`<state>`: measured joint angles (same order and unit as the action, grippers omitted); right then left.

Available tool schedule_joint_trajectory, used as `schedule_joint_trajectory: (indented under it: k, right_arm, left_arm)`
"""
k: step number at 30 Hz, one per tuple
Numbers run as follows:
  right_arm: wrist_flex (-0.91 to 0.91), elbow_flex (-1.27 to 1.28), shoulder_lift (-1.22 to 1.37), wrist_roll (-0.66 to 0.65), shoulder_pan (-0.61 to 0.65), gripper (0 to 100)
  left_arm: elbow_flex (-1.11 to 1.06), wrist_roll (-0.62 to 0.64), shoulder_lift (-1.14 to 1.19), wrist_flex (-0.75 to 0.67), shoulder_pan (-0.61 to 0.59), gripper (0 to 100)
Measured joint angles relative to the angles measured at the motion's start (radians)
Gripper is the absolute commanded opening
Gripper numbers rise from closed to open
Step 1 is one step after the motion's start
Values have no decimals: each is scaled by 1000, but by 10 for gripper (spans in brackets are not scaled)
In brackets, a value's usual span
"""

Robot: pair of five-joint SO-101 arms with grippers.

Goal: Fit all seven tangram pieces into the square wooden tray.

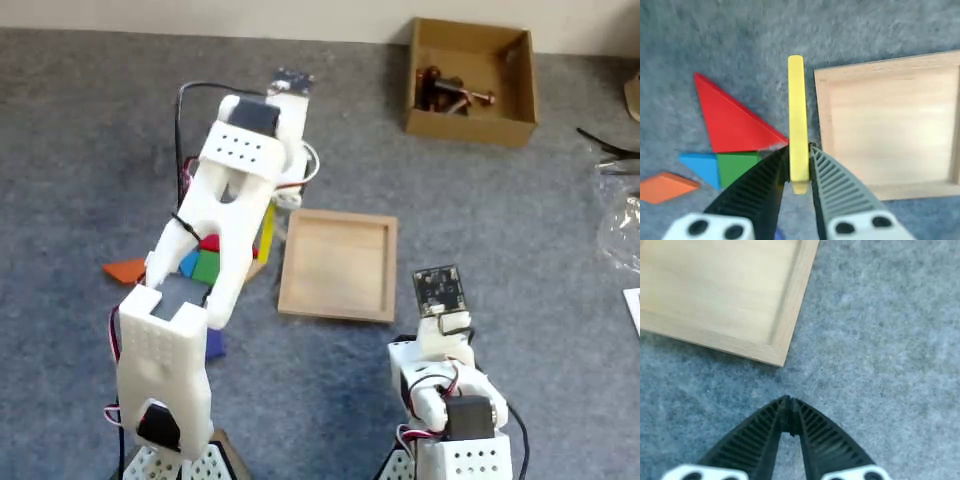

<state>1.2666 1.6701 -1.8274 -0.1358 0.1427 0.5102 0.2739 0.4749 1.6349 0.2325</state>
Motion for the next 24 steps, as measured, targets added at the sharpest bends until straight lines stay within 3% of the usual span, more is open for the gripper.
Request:
schedule_joint_trajectory:
  k: [5, 13, 24]
  right_arm:
    - [0, 0, 0, 0, 0, 5]
    - [0, 0, 0, 0, 0, 5]
    - [0, 0, 0, 0, 0, 5]
  left_arm:
    - [-18, 58, 0, -14, 6, 6]
    - [-18, 66, 0, 21, 117, 6]
    - [-153, 123, 0, -12, 127, 6]
